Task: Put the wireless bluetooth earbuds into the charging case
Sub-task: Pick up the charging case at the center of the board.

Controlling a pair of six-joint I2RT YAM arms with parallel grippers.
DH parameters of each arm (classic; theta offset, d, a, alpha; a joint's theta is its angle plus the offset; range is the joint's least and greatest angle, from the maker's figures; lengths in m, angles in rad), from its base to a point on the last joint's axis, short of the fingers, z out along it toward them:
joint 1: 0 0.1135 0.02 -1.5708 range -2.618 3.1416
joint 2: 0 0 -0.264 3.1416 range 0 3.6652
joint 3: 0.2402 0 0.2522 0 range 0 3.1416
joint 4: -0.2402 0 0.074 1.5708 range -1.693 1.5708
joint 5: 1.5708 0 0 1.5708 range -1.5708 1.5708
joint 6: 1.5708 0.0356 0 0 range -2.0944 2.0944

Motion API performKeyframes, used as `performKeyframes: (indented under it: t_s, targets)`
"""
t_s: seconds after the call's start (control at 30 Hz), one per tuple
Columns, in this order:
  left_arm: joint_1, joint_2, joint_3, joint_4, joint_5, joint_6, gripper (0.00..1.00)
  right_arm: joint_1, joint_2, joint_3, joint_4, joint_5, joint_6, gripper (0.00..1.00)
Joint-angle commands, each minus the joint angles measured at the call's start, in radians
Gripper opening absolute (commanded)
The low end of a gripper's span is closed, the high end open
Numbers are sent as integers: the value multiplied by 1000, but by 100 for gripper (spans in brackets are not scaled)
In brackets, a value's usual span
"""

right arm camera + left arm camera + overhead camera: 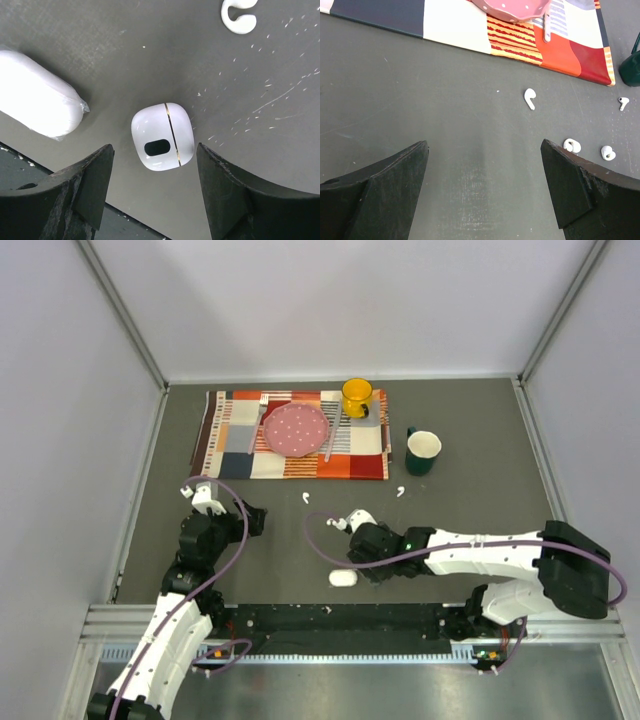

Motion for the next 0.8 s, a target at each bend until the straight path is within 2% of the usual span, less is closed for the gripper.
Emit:
performKeyframes:
  t_s: [0.0, 0.37, 0.47, 0.6, 0.67, 0.77]
  targets:
    - [-3, -1, -9, 48, 12, 5, 99, -18, 34, 45, 1, -26, 5, 66]
    - [-1, 0, -9, 49, 11, 3, 99, -27, 39, 27, 50, -28, 102, 51]
    - [-1, 2, -9, 48, 11, 3, 99, -26, 38, 30, 48, -9, 169, 51]
    - [-1, 0, -9, 48, 9, 3, 99, -27, 28, 35, 47, 9, 224, 57]
    - [-1, 0, -9, 48, 11, 5, 99, -24, 24, 33, 50, 7, 203, 64]
    - [-1, 0, -9, 48, 11, 3, 99, -26, 10, 24, 50, 18, 143, 67]
